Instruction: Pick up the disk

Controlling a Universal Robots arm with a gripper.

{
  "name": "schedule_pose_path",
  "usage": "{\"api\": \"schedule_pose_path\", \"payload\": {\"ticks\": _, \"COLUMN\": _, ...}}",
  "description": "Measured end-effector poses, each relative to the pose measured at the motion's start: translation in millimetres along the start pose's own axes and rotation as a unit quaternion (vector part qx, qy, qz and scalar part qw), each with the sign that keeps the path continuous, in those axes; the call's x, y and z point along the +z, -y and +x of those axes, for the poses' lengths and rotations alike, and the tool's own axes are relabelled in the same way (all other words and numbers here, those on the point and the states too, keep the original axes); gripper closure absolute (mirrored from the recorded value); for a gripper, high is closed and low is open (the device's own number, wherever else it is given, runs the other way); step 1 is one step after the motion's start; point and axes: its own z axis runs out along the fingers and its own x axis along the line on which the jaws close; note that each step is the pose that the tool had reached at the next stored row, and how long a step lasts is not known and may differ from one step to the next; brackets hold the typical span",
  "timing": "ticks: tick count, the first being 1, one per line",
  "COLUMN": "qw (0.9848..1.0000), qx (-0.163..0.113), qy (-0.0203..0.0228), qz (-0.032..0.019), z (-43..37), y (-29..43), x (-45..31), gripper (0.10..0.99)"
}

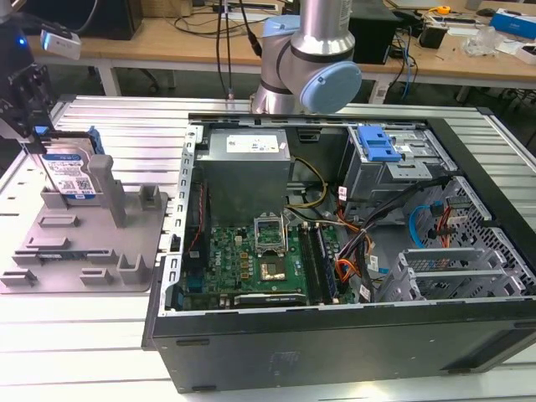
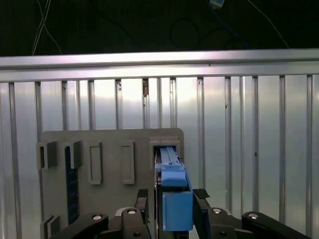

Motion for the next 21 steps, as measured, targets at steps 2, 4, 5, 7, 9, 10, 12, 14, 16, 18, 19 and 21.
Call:
{"api": "schedule_pose_path", "payload": {"ticks": 2, "qw": 1.0000, "qx": 0.001, "qy": -0.0001, "qz": -0.0014, "z": -0.1, "y": 0.1, "x": 1.0, "gripper": 0.616}}
{"api": "schedule_pose_path", "payload": {"ticks": 4, "qw": 1.0000, "qx": 0.003, "qy": -0.0001, "qz": -0.0039, "z": -0.1, "y": 0.4, "x": 1.8, "gripper": 0.616}}
{"api": "schedule_pose_path", "payload": {"ticks": 5, "qw": 1.0000, "qx": 0.003, "qy": -0.0001, "qz": -0.0045, "z": -0.1, "y": 0.5, "x": 1.9, "gripper": 0.616}}
{"api": "schedule_pose_path", "payload": {"ticks": 7, "qw": 1.0000, "qx": 0.003, "qy": -0.0001, "qz": -0.0046, "z": -0.1, "y": 0.4, "x": 1.9, "gripper": 0.616}}
{"api": "schedule_pose_path", "payload": {"ticks": 9, "qw": 1.0000, "qx": 0.003, "qy": -0.0001, "qz": -0.0046, "z": -0.1, "y": 0.5, "x": 1.9, "gripper": 0.616}}
{"api": "schedule_pose_path", "payload": {"ticks": 10, "qw": 1.0000, "qx": 0.003, "qy": -0.0002, "qz": -0.0046, "z": -0.1, "y": 0.5, "x": 2.1, "gripper": 0.616}}
{"api": "schedule_pose_path", "payload": {"ticks": 12, "qw": 1.0000, "qx": 0.003, "qy": -0.0001, "qz": -0.0046, "z": -0.1, "y": 0.5, "x": 3.2, "gripper": 0.616}}
{"api": "schedule_pose_path", "payload": {"ticks": 14, "qw": 1.0000, "qx": 0.003, "qy": -0.0001, "qz": -0.0045, "z": -0.1, "y": 0.4, "x": 3.8, "gripper": 0.616}}
{"api": "schedule_pose_path", "payload": {"ticks": 16, "qw": 1.0000, "qx": 0.003, "qy": -0.0001, "qz": -0.0040, "z": -0.1, "y": 0.5, "x": 4.3, "gripper": 0.616}}
{"api": "schedule_pose_path", "payload": {"ticks": 18, "qw": 1.0000, "qx": 0.003, "qy": -0.0001, "qz": -0.0037, "z": -0.1, "y": 0.5, "x": 4.7, "gripper": 0.616}}
{"api": "schedule_pose_path", "payload": {"ticks": 19, "qw": 1.0000, "qx": 0.003, "qy": -0.0001, "qz": -0.0034, "z": -0.1, "y": 0.5, "x": 5.1, "gripper": 0.616}}
{"api": "schedule_pose_path", "payload": {"ticks": 21, "qw": 1.0000, "qx": 0.003, "qy": 0.0000, "qz": -0.0032, "z": -0.2, "y": 0.5, "x": 5.9, "gripper": 0.616}}
